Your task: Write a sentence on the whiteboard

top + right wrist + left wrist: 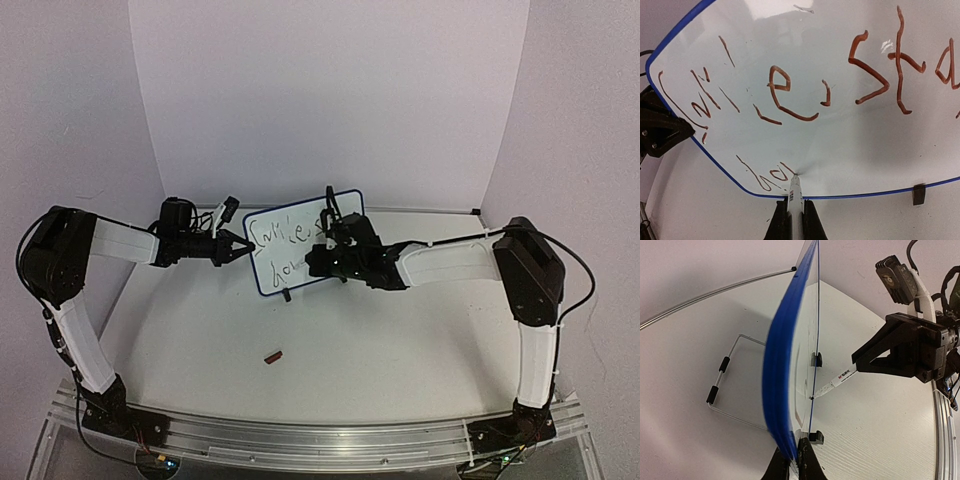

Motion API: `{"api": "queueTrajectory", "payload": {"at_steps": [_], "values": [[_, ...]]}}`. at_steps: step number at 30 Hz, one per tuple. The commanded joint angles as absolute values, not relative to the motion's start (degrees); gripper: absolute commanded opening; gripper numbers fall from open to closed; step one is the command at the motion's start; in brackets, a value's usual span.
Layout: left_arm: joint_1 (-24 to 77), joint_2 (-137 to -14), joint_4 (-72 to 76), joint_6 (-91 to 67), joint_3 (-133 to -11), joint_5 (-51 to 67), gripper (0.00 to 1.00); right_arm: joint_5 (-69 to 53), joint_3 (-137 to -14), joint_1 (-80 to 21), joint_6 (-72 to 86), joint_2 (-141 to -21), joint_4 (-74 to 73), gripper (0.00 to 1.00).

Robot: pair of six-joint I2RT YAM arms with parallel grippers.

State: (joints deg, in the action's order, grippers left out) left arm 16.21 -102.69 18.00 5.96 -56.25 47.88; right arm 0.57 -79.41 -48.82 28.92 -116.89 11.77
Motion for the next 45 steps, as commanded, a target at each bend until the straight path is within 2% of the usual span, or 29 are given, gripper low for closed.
{"api": "queueTrajectory", "payload": {"at_steps": [1, 13, 25, 45], "values": [[16.2, -103.0, 14.9, 9.6, -55.8, 42.3, 0.00, 1.0, -79.4, -48.8, 30.5, -118.9, 10.7, 0.00], [16.2, -102.9, 14.9, 9.6, -55.7, 42.3, 0.00, 0.5, -78.9, -48.8, 31.2, -120.3, 10.6, 0.00], [16.2, -102.7, 14.9, 9.6, -55.7, 42.3, 0.00, -0.2, -75.3, -48.9, 30.6, -110.9, 16.6, 0.00], [16.2, -102.7, 14.9, 9.6, -55.7, 42.3, 0.00, 0.8, -81.3, -48.9, 29.6, -116.2, 16.1, 0.00]]}}
